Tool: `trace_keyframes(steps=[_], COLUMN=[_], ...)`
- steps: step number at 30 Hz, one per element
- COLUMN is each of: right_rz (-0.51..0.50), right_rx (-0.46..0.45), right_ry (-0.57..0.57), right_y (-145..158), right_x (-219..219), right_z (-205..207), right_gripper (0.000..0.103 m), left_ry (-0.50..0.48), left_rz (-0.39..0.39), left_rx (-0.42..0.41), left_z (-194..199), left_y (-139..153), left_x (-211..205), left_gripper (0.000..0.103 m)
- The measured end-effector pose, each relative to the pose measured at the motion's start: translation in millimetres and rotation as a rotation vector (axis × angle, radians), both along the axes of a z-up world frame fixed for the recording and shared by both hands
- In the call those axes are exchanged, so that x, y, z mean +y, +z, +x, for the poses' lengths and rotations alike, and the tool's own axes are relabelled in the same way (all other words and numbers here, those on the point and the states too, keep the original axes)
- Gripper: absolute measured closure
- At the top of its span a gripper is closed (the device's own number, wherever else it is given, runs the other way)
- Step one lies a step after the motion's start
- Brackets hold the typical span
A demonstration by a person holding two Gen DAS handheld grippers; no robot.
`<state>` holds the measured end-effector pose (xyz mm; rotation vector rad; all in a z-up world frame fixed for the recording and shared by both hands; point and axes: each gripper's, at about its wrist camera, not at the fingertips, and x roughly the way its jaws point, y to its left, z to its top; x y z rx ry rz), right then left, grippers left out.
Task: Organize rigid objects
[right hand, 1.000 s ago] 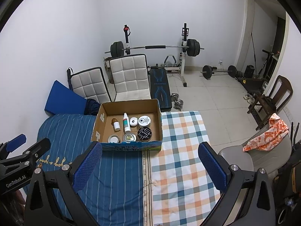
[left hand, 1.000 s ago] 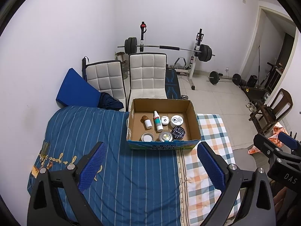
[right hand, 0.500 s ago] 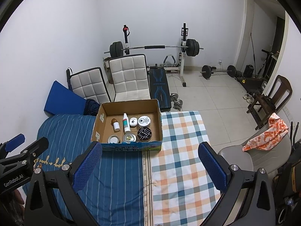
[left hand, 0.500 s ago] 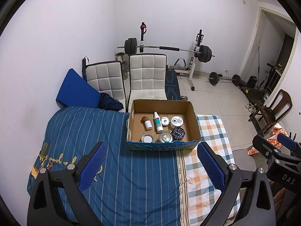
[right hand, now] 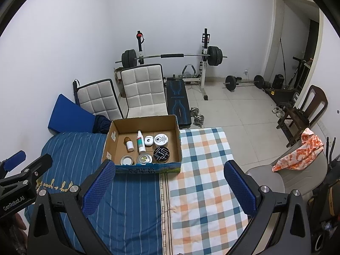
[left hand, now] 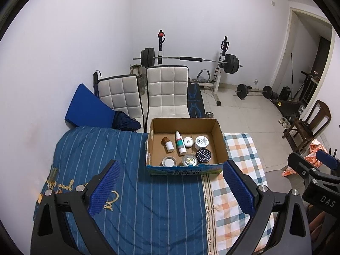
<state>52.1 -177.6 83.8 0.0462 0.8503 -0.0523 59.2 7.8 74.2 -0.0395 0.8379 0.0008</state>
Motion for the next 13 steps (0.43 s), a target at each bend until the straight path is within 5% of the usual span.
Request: trace_keyframes(steps=[13], right_rz=[0.000], right_rx=[0.000], right_ry=[0.002], right_y=[0.1], right_x=[0.6], right_z=[0.6], right_gripper=[0.000], left_ry=[0.024], left_rz=[-0.046], left_rx=[-0.057], left_z=[-2.1], left_y=[7.5], left_x=[4.9], left_gripper=[0.000])
